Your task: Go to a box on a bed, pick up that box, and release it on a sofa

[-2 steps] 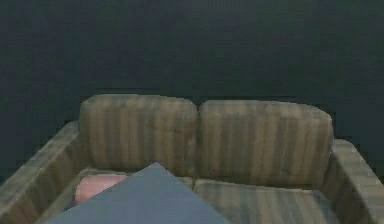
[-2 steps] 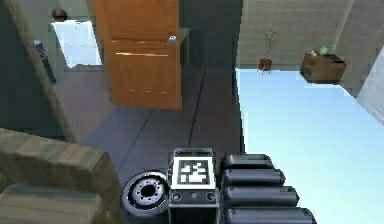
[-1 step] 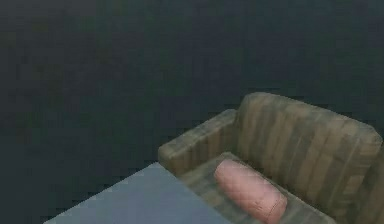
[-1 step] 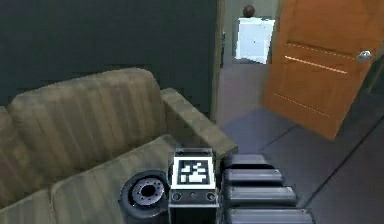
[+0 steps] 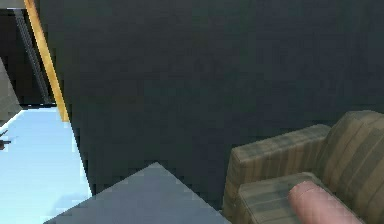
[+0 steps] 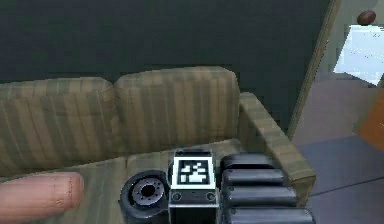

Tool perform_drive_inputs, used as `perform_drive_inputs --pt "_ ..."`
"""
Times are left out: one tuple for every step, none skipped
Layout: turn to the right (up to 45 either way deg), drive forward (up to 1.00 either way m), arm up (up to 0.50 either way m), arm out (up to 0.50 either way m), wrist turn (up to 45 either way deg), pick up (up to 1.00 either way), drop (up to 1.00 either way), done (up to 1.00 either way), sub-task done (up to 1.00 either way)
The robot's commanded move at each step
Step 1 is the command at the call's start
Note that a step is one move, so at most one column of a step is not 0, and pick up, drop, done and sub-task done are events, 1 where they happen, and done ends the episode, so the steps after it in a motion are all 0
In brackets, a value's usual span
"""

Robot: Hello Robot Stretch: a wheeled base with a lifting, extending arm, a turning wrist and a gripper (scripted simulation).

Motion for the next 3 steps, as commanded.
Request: perform_drive_inputs --pt "0.0 0.0 0.0 0.48 0.0 0.0 0.0 0.0 0.0" --pt "0.0 0.0 0.0 0.0 39.0 0.0 0.0 0.0 0.0" --pt "0.0 0.0 -0.3 0.0 0.0 0.0 0.0 0.0 0.0"
